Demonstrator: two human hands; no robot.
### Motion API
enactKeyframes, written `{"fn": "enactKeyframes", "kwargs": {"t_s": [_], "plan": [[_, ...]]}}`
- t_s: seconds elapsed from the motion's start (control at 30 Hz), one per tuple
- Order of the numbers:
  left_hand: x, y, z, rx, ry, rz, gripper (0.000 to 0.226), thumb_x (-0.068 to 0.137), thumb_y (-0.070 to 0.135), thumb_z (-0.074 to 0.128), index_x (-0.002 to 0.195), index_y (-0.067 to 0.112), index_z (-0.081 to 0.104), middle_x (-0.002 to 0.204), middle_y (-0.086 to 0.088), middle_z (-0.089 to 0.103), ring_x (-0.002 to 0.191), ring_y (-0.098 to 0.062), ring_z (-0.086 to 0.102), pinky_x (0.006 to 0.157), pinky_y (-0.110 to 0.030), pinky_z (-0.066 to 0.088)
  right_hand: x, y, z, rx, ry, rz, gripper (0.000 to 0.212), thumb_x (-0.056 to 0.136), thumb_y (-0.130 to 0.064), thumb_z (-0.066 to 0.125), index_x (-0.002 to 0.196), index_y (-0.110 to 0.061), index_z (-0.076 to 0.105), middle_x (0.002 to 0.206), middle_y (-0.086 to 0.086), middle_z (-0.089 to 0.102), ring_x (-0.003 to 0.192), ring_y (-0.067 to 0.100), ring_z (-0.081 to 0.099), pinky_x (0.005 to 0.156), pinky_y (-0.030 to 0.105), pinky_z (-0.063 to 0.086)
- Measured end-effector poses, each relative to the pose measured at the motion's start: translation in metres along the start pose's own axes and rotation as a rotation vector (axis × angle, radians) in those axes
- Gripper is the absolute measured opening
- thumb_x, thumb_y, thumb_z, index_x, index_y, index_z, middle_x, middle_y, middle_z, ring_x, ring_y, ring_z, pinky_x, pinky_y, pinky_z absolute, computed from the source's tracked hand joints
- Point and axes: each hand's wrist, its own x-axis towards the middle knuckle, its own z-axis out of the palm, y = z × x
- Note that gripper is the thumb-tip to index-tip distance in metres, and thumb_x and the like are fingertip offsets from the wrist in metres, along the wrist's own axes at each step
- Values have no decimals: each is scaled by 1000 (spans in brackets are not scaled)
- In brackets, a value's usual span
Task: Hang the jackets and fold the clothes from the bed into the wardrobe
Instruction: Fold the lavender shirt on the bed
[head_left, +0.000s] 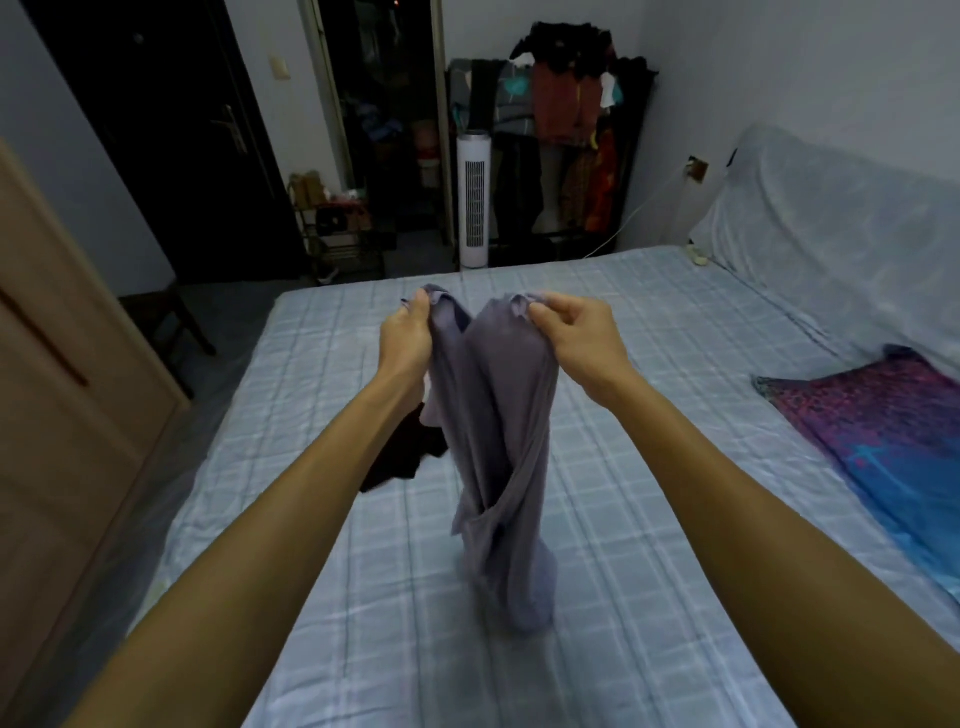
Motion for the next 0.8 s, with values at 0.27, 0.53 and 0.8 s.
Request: {"fn": "enactKeyframes", "kwargs": {"t_s": [0.27,0.53,0.8], "plan": [[1,21,-39,42,246,176,31,101,36,37,89,18,58,79,8,59,72,-2,55,59,-17,44,8,-1,-18,-55,332,73,16,98,-21,46,95,-22,61,93,-3,65,84,11,60,70,24,44],[-5,21,-87,175,441,375,34,103,33,33,105,12,59,93,4,60,85,-7,55,68,-13,42,-1,4,-23,-70,636,9,21,99,-18,41,109,-13,58,98,-6,58,88,8,53,72,13,35],[10,-54,-104,303,384,239,41,102,32,36,63,20,36,62,4,42,55,-4,39,48,-13,33,-9,82,-2,-198,600,189,20,96,-19,43,108,-12,57,104,4,62,99,22,57,82,30,41]]}}
